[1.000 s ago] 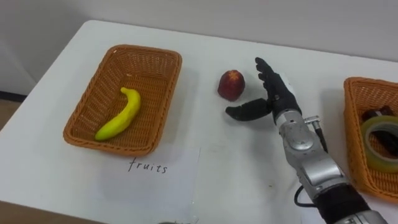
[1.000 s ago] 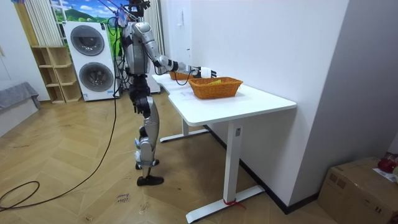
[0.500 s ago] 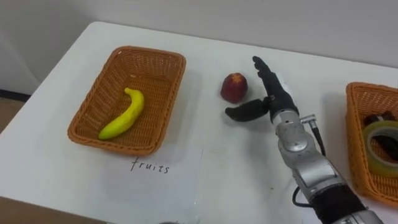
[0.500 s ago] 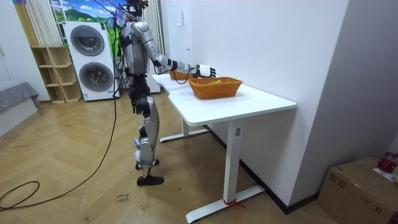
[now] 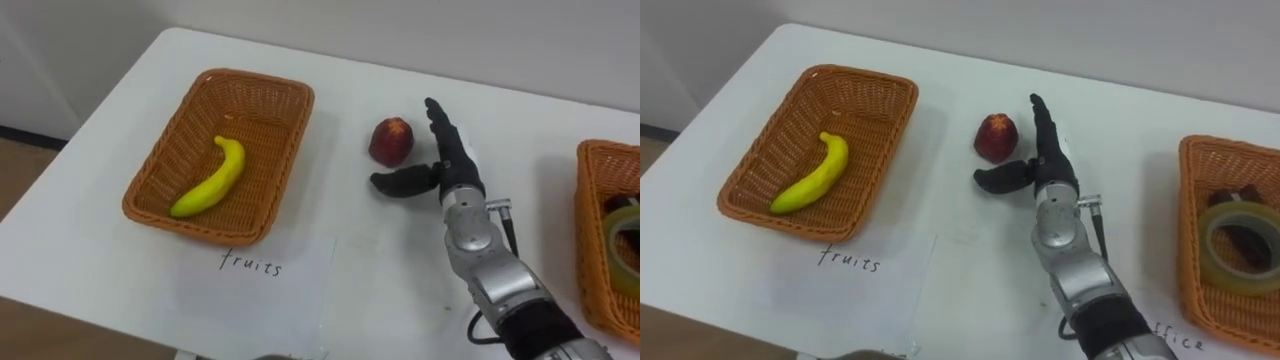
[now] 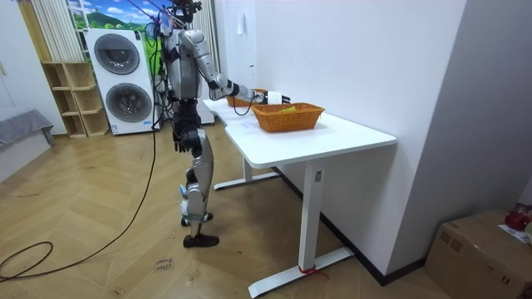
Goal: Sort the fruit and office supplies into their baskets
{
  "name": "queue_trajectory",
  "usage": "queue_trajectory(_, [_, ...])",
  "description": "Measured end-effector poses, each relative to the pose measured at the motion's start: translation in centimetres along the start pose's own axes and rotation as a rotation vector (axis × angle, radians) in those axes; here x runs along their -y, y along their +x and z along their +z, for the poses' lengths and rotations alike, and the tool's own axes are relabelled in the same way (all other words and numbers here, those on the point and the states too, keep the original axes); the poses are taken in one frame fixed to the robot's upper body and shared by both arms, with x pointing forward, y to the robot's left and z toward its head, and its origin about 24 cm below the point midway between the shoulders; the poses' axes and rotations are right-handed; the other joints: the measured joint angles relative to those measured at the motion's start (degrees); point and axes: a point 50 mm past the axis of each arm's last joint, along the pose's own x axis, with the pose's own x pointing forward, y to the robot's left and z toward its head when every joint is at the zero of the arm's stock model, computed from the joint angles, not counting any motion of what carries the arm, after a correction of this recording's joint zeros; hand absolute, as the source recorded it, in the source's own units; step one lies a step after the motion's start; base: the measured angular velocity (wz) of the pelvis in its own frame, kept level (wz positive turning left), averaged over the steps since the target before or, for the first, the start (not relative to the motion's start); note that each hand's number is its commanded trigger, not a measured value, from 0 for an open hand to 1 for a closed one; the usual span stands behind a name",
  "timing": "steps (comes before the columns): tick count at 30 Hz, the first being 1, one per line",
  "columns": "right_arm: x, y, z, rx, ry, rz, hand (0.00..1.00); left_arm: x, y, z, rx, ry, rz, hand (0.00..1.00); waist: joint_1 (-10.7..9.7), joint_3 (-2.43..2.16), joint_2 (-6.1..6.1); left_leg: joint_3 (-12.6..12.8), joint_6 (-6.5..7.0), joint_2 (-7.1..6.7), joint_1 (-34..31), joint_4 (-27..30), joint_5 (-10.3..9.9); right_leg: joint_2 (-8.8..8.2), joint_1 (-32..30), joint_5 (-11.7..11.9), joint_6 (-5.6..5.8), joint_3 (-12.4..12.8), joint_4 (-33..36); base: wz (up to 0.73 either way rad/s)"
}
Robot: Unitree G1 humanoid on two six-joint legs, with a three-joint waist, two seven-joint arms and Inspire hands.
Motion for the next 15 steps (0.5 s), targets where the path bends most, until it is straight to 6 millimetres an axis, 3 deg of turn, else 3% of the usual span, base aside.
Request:
queue_trajectory(9, [0.35,0.21,0.17,0.003,0.072,-0.036,0.00,-0.15,0.00,0.04,-0.001,0.001,0.022,0.00,-0.1,0.34,0.39,-0.2,-0.01,-0.02,-0.5,0.0,0.0,-0.05,-0.4,0.0,0.00,-0.1,0.0,0.00])
queue_trajectory(15, [0.79,0.50,0.20,0.000,0.069,-0.049,0.00,-0.17,-0.01,0.18,0.004,-0.001,0.033,0.00,-0.2,0.44,0.55,-1.3,-0.02,-0.13,-1.2,0.1,0.0,-0.19,-0.5,0.0,0.00,-1.4,0.1,0.08])
